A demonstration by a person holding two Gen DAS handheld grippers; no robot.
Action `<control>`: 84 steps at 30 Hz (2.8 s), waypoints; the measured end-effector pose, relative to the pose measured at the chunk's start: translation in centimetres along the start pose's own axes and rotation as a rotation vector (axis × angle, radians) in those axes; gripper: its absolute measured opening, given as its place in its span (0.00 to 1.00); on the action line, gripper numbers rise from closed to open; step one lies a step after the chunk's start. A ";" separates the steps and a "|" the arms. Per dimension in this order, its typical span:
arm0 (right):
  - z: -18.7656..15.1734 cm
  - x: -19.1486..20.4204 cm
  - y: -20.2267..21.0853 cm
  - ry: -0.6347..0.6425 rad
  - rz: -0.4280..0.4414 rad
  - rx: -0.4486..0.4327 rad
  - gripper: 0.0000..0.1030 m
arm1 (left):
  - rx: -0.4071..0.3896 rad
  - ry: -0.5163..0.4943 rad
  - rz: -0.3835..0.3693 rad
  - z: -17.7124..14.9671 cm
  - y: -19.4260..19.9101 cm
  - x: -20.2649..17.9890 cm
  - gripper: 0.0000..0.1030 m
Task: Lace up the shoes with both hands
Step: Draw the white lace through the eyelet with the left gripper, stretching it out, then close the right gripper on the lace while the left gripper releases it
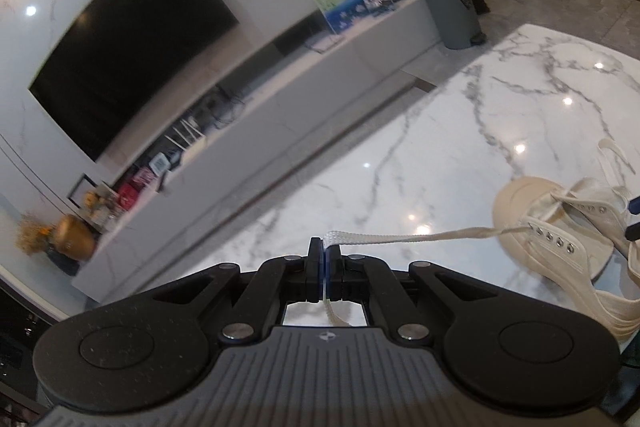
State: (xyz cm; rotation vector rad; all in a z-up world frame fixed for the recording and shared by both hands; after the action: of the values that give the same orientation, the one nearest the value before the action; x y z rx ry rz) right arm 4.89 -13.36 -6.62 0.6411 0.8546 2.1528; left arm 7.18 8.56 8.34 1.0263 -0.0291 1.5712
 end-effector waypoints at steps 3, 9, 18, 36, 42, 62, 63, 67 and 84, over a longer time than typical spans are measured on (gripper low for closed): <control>-0.2 0.1 0.6 -0.001 -0.002 -0.007 0.22 | -0.016 -0.018 0.039 0.7 0.9 1.1 0.00; -0.4 0.2 1.4 0.001 -0.004 -0.021 0.22 | -0.041 -0.027 0.122 2.1 2.4 3.6 0.00; -0.4 0.1 1.9 0.004 -0.009 -0.034 0.22 | 0.016 0.001 -0.038 0.9 0.2 -0.6 0.00; 1.7 2.8 1.4 0.126 0.094 -0.017 0.22 | 0.171 0.249 -0.468 -3.2 -5.1 -12.5 0.00; 2.6 4.4 0.5 0.169 0.148 -0.016 0.22 | 0.193 0.327 -0.509 -3.0 -5.4 -12.6 0.00; 2.8 10.8 -4.0 0.307 0.298 0.035 0.02 | 0.181 0.324 -0.545 -2.7 -3.0 -11.5 0.00; 2.7 10.8 -3.9 0.305 0.299 0.036 0.02 | 0.182 0.322 -0.542 -2.7 -3.0 -11.5 0.00; 2.7 10.6 -3.7 0.301 0.294 0.040 0.02 | 0.189 0.316 -0.538 -2.8 -3.2 -11.6 0.00; 3.2 8.7 -1.7 0.303 0.255 0.032 0.02 | 0.272 0.280 -0.474 -6.3 -3.5 -9.9 0.26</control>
State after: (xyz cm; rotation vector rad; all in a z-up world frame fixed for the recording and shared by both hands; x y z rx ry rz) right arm 2.38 -4.52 -4.24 0.4650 1.0131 2.5148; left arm 5.49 5.27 -3.34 0.9255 0.5934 1.2840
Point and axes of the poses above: each gripper's, at about its wrist camera, not at the fingertips, and y roughly against the way its jaws point, x to its left, z to its top, the point moved 8 cm from there along -y, roughly the way its jaws point, and after that the axes turned 7 degrees about z, right-handed, at the moved point
